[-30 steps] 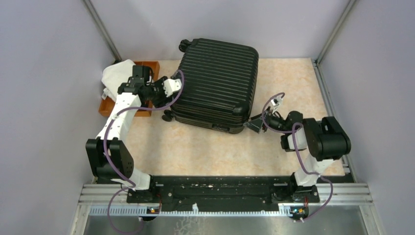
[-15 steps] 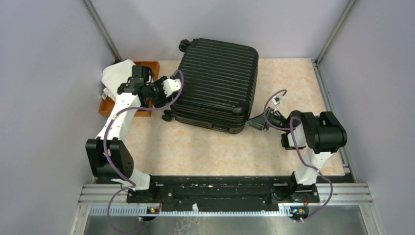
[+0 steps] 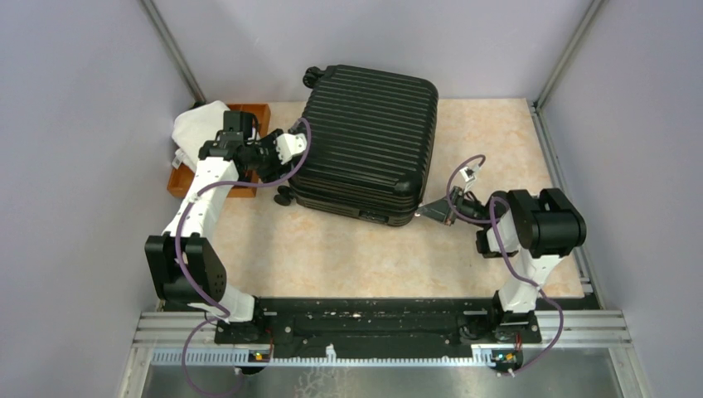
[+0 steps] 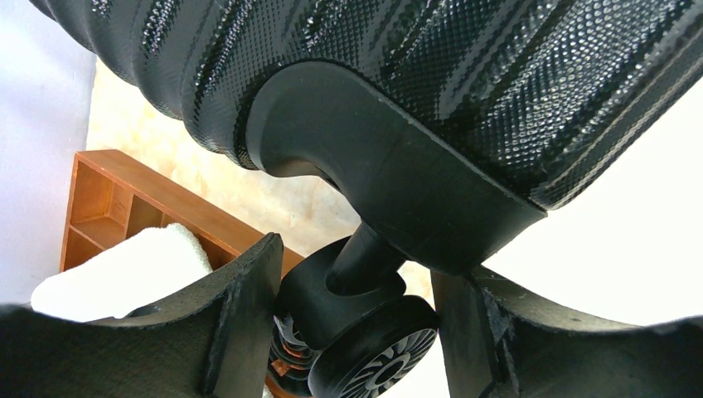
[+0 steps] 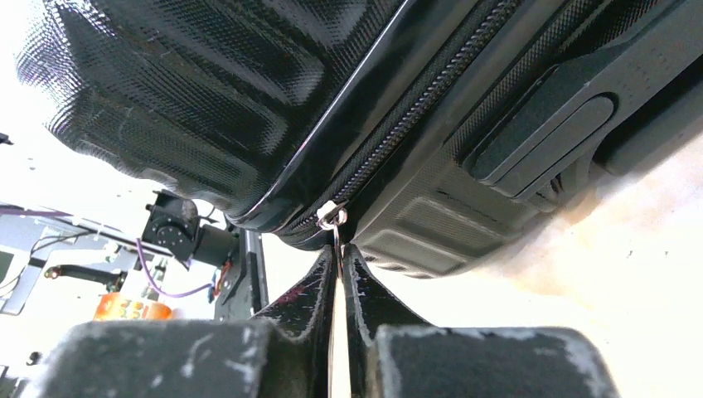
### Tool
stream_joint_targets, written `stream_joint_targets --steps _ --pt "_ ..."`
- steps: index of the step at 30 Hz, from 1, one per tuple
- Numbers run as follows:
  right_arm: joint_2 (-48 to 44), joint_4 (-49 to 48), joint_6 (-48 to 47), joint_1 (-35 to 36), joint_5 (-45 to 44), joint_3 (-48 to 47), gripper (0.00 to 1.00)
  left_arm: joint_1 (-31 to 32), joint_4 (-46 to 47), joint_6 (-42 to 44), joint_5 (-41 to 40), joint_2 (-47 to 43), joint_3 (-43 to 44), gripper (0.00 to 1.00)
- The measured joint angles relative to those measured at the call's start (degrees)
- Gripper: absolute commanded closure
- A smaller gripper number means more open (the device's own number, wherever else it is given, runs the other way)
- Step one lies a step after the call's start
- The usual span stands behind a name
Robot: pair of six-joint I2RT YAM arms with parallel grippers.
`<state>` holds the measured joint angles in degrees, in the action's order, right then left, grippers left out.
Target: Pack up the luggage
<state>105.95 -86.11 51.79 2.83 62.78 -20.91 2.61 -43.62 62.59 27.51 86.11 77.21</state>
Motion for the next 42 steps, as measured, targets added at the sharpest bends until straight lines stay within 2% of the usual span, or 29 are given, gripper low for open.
stream_joint_targets --steps 7,13,16,18,19,21,24,32,42 --pt "-1.4 -0.2 -0.1 0.1 -2.3 1.7 1.0 0.0 0.0 -0.3 0.3 0.0 0.0 0.85" --pt "-8.9 2.1 -1.5 1.0 -7.9 6.2 1.0 -0.2 -0.1 -1.8 0.7 0.0 0.0 0.86" --pt "-15.8 11.6 -7.9 2.8 -11.9 7.0 1.0 -0.3 -0.2 -3.2 0.9 0.0 0.1 0.87" --pt "-22.6 24.3 -15.1 5.6 -15.9 6.4 1.0 -0.3 -0.2 -4.0 1.0 0.0 0.2 0.87" --pt "-26.7 32.3 -19.5 7.9 -19.3 5.5 1.0 -0.4 -0.2 -4.3 1.0 0.0 0.2 0.87" --pt "-32.3 42.5 -25.2 11.3 -25.2 4.3 1.0 -0.5 -0.2 -4.5 0.9 0.0 0.2 0.88" --pt "-39.6 53.4 -30.6 15.9 -34.7 3.6 1.0 -0.6 -0.1 -5.3 0.9 -0.3 0.1 0.9" --pt "-57.4 64.8 -34.8 25.7 -51.7 7.8 1.0 1.5 0.8 -9.6 -0.4 -4.3 -3.8 0.95" --pt "-59.0 67.7 -36.3 40.6 -66.3 7.6 1.0 6.6 0.2 -15.4 -3.5 -8.1 -6.6 0.96"
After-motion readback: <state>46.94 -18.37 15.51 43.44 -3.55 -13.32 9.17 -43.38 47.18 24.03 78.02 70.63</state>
